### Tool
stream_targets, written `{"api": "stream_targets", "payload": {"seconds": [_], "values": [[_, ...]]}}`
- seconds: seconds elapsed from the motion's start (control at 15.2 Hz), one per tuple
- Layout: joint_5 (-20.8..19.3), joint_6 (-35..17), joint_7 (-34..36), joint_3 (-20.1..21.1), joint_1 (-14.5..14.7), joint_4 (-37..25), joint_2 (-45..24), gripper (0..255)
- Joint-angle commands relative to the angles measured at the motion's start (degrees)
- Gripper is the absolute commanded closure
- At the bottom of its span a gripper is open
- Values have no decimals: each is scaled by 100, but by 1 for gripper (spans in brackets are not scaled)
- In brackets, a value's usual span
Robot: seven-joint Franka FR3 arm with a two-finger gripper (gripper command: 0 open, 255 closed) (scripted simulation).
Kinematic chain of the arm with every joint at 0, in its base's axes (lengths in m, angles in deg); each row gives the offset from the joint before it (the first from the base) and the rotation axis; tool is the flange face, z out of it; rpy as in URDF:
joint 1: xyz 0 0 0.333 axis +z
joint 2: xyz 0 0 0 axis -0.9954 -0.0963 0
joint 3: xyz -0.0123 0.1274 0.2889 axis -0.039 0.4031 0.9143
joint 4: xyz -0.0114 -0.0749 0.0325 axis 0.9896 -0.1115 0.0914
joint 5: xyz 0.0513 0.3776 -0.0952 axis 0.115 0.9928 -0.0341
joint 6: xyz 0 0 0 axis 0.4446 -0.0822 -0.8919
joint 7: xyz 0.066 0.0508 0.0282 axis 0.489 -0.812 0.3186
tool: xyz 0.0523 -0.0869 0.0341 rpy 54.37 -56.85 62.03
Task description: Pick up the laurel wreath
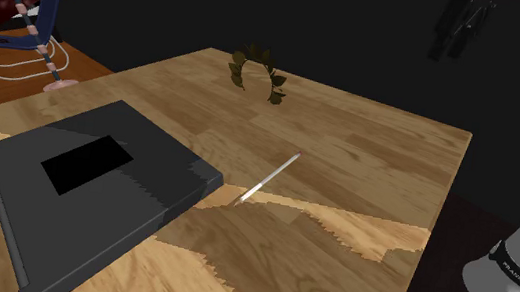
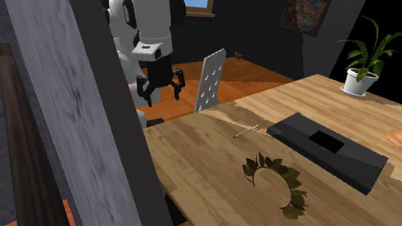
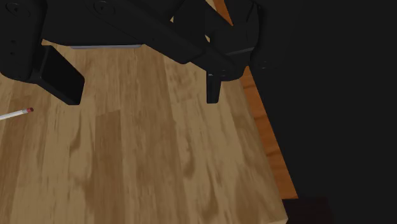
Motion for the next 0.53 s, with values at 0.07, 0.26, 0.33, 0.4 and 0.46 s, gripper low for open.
{"api": "stream_targets", "payload": {"seconds": [0.07,0.26,0.33,0.4,0.46], "values": [[12,-151,-17,45,39,-67,-177,0],[37,-573,-65,182,145,-311,-716,0],[41,-702,-79,226,178,-405,-899,0],[42,-826,-92,272,209,-506,-1082,0],[40,-945,-104,317,238,-613,-1267,0]]}}
